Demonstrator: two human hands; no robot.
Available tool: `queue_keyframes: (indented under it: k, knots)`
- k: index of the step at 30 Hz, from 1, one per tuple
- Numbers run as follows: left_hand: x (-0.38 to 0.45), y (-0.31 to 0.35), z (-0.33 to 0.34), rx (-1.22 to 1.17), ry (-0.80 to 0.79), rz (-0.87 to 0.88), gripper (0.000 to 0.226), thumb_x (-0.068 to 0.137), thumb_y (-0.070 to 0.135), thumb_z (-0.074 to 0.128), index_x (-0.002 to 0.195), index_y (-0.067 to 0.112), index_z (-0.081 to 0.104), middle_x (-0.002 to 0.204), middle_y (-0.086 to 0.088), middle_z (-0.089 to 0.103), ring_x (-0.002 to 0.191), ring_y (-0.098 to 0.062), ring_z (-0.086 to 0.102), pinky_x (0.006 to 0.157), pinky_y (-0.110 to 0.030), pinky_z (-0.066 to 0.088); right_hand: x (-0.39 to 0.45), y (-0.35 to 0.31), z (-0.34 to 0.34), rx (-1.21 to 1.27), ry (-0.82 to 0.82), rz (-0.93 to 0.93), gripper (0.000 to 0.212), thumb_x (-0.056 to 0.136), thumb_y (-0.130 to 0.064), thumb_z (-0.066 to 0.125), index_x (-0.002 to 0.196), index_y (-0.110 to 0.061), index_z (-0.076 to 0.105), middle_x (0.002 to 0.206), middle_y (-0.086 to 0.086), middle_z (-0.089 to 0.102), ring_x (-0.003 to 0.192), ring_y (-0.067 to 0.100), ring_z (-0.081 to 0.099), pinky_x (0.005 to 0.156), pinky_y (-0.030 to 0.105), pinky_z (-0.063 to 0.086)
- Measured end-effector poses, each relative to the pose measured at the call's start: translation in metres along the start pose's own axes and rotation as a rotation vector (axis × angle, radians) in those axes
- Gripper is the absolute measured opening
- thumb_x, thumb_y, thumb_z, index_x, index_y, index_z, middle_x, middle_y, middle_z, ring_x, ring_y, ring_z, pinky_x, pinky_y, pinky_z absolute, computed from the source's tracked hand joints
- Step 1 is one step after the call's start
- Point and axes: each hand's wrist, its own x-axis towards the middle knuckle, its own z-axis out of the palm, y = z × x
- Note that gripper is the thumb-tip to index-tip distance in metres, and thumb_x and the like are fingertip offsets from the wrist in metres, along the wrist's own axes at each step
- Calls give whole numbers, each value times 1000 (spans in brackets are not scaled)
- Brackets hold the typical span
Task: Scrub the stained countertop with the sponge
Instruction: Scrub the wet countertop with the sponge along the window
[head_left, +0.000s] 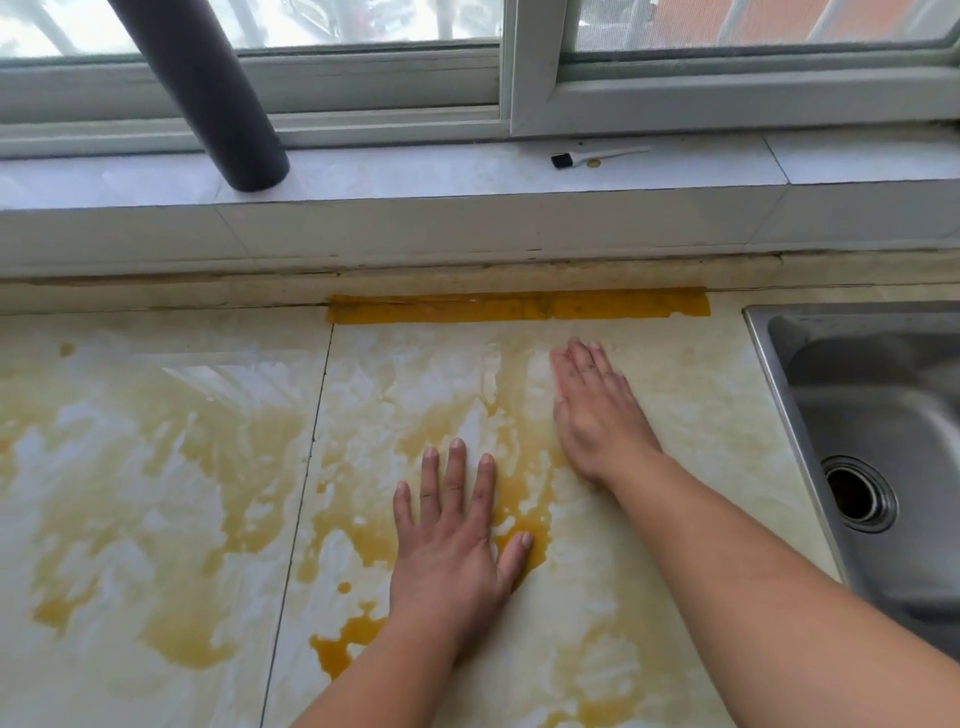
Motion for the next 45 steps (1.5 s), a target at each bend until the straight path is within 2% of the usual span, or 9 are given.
queue_keyframes:
  k: [2,5,8,14,19,27,33,40,45]
  knots:
    - [-1,1,-7,-39,-46,-15,87,98,79,10,161,29,-24,161,0,-49,148,-29,-45,123,-61,-17,-26,3,5,16,-4,-5,61,106,-32,20,161,-27,-5,167,-9,-19,151,8,-23,126,38,-4]
    - [-1,5,-19,-31,-109,-29,85,99,77,7,155,31,-36,153,0,-57,141,-27,-54,122,-60,-20,-87,3,23,-3,-9,-50,61,106,-37,15,160,-29,-11,164,-12,-27,148,6,-30,126,39,-3]
    - [-1,6,-22,-43,-124,-18,84,100,76,8,157,31,-34,155,0,-56,142,-26,-53,122,-60,-20,-119,2,39,-44,-14,-44,64,101,-39,13,159,-26,-11,164,-9,-27,149,9,-29,125,39,-5]
    - [-2,3,-19,-64,-112,-26,80,103,69,13,161,31,-26,162,0,-47,147,-26,-47,123,-59,-19,-85,-14,45,-56,0,-30,68,99,-38,17,161,-23,-6,166,-7,-23,151,12,-26,126,42,-4]
    - [-6,3,-17,-74,-109,-18,78,104,66,13,160,30,-28,160,1,-50,146,-26,-48,123,-59,-20,-151,-13,48,-63,-53,-122,63,102,-39,14,160,-27,-8,165,-11,-24,150,8,-26,124,36,-6]
    - [-4,4,-19,-66,-112,-31,77,104,66,12,160,32,-29,159,0,-51,145,-26,-50,123,-59,-20,-27,-39,26,-61,-68,-99,64,106,-33,24,161,-27,-7,166,-9,-22,151,12,-25,125,40,-7]
    - [-6,5,-19,-72,-114,-22,77,104,66,11,160,31,-29,159,0,-51,144,-26,-50,123,-60,-18,-98,-28,34,-46,-67,-153,63,108,-34,22,159,-30,-14,162,-15,-30,146,4,-33,124,35,-9]
    - [-4,5,-21,-66,-126,-32,77,104,65,12,159,31,-30,158,0,-52,143,-26,-51,123,-59,-20,-22,-48,29,-56,-92,-128,62,107,-33,23,161,-27,-7,166,-10,-23,150,11,-27,125,38,-9]
    - [-5,5,-21,-67,-127,-28,78,104,65,12,159,30,-30,157,0,-53,143,-26,-51,123,-60,-20,-69,-27,31,-71,-88,-297,60,107,-36,24,160,-34,-4,165,-18,-20,149,4,-26,124,36,-6]
